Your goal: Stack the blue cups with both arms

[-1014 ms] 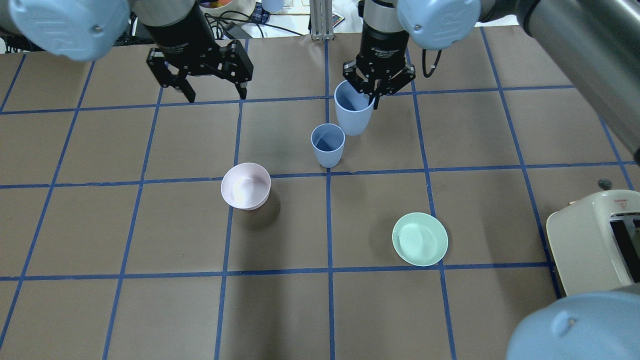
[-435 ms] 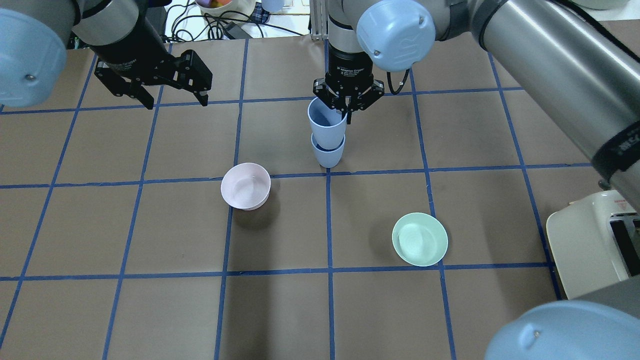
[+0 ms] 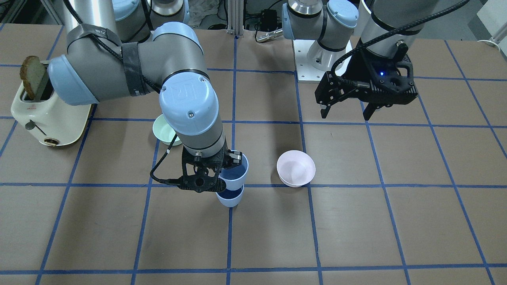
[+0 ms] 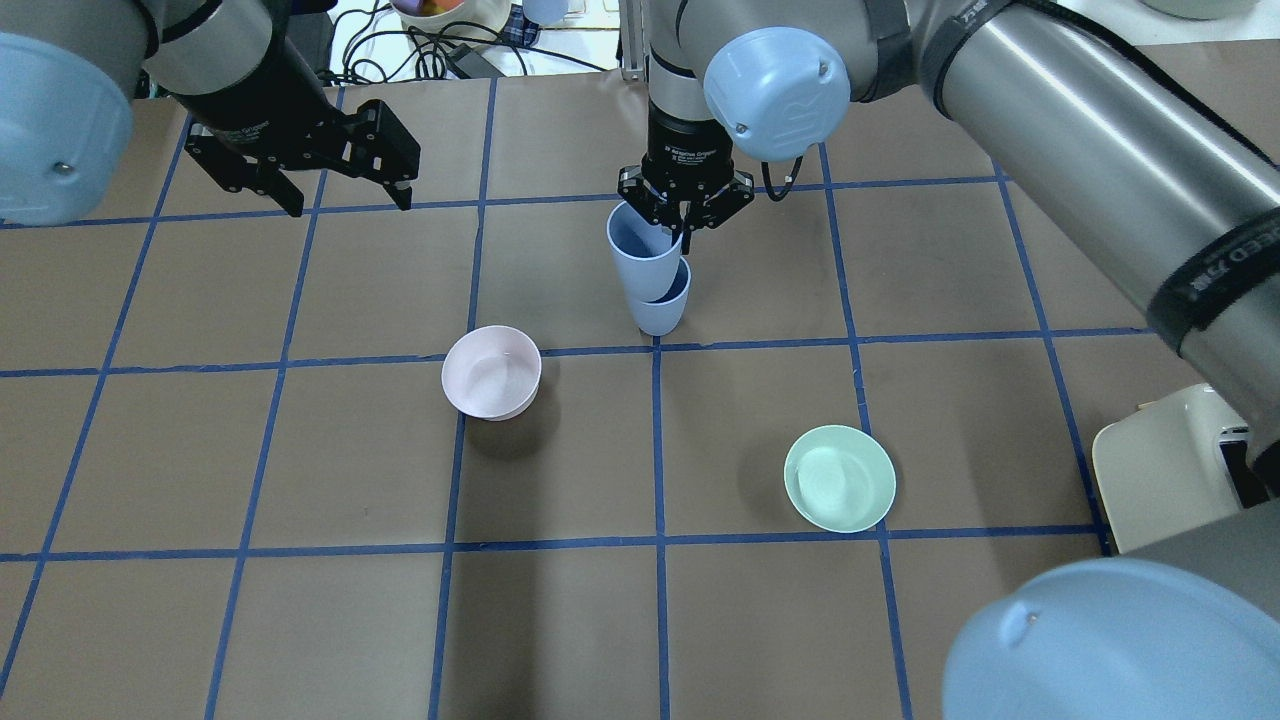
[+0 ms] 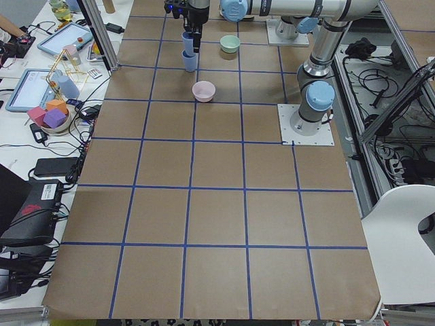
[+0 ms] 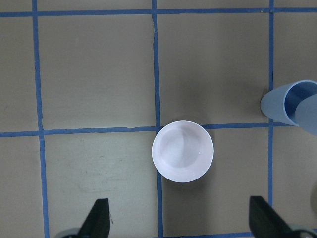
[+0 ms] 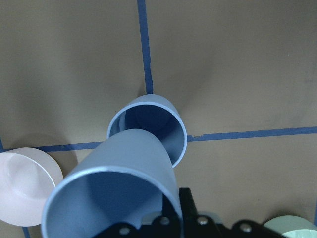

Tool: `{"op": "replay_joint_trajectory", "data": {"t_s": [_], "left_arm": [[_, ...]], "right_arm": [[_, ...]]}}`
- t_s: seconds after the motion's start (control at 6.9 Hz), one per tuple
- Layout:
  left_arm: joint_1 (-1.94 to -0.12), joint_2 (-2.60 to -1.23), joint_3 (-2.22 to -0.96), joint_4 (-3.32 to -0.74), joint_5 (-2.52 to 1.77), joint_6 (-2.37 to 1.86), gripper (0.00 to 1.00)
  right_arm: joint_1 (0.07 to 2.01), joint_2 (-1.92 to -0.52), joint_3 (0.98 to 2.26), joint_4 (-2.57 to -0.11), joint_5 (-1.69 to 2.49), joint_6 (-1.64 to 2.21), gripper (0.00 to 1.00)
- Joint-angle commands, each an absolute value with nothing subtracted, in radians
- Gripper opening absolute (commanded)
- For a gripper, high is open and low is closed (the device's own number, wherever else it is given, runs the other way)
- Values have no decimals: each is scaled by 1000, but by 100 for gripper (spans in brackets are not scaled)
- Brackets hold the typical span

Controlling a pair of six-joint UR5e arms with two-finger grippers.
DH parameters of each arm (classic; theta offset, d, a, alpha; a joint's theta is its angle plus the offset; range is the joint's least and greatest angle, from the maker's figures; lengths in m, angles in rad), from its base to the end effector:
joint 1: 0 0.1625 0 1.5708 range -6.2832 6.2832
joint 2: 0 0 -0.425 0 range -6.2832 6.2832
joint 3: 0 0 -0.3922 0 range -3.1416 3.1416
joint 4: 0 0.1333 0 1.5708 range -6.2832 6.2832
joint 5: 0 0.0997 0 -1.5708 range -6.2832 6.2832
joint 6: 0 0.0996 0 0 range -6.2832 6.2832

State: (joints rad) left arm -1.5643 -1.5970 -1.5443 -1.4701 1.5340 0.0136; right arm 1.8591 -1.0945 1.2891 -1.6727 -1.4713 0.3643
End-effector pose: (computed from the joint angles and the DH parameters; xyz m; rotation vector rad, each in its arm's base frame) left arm -0.1336 -0.5134 0.4985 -0.0139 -3.1018 0.1573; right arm 0.3277 -0.6014 0.3564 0.1238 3.0691 0.1840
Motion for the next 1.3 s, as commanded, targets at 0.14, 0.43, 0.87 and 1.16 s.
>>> {"op": "replay_joint_trajectory", "data": {"t_s": [0.14, 0.43, 0.87, 1.16], "left_arm": [[-1565, -1597, -1546, -1470, 1534, 12, 100], [-1565, -1597, -1545, -1470, 1534, 12, 100], [-1566, -1597, -1546, -1470, 1534, 8, 100], [-1566, -1597, -1546, -1470, 1534, 8, 100]], "right_arm": [[1859, -1089, 1293, -1687, -1477, 365, 41], [1856, -1092, 1293, -1686, -1486, 365, 94], [1766, -1178, 1275, -1683, -1525, 342, 100], [1680, -1256, 1301, -1643, -1519, 322, 100]]}}
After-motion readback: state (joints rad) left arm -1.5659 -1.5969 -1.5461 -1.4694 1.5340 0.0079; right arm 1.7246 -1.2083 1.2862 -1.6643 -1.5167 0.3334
